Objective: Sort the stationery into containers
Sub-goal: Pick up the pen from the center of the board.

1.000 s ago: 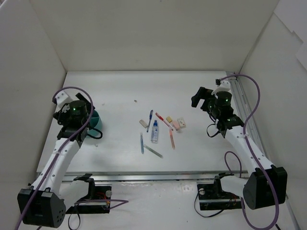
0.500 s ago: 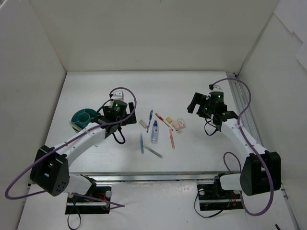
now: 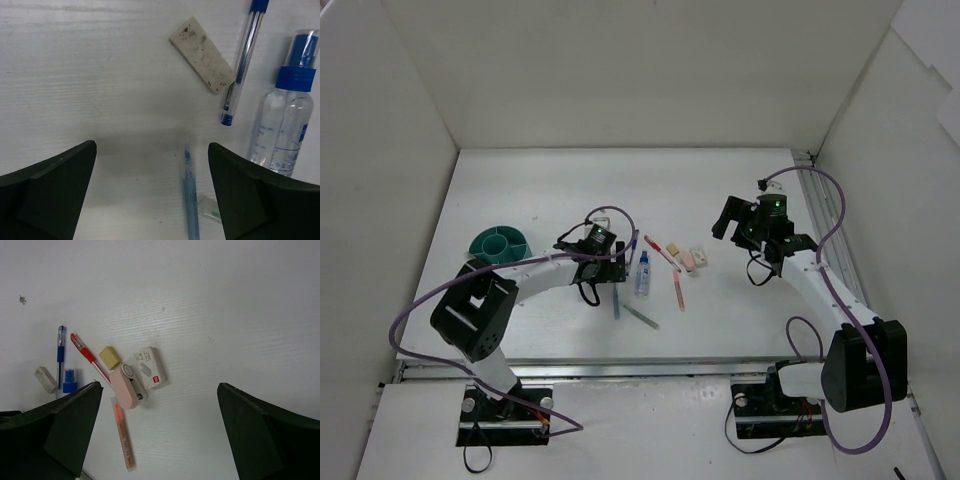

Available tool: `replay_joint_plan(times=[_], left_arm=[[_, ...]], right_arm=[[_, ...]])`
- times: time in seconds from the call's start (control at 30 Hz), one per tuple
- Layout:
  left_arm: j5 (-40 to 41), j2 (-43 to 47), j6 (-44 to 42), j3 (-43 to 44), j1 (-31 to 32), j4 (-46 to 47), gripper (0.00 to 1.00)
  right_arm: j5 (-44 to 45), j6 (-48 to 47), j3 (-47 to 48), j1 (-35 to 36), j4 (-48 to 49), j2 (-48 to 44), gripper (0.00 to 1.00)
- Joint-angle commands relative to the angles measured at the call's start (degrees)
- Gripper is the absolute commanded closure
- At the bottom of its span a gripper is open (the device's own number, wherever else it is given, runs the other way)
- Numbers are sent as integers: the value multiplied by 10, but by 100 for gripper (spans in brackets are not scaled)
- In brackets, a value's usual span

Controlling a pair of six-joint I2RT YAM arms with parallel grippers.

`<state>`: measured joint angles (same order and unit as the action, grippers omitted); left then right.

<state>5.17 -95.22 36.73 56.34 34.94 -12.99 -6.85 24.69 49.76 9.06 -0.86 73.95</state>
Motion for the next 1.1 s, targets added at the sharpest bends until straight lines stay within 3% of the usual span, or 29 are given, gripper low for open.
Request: replay_joint_plan(times=[0.0, 0.13, 0.3, 0.43, 0.7, 0.9, 1.07], left_arm=[[0, -11, 14, 41, 16, 7, 13], [5, -21, 21, 43, 27, 2, 29], [23, -24, 40, 38, 43, -17, 57], [48, -35, 60, 40, 71, -46, 70], [102, -31, 77, 54, 62, -70, 100], [176, 21, 62, 57, 10, -82, 100], [285, 175, 48, 9, -13, -70, 100]], right_arm=[[11, 9, 4, 2, 16, -13, 2], [17, 9, 3, 3, 16, -11, 2], [25, 12, -3, 1, 16, -16, 2], [33, 12, -4, 1, 16, -21, 2], [40, 9, -6, 1, 16, -25, 2], [40, 2, -11, 3, 18, -43, 2], [40, -6, -22, 1, 39, -64, 2]])
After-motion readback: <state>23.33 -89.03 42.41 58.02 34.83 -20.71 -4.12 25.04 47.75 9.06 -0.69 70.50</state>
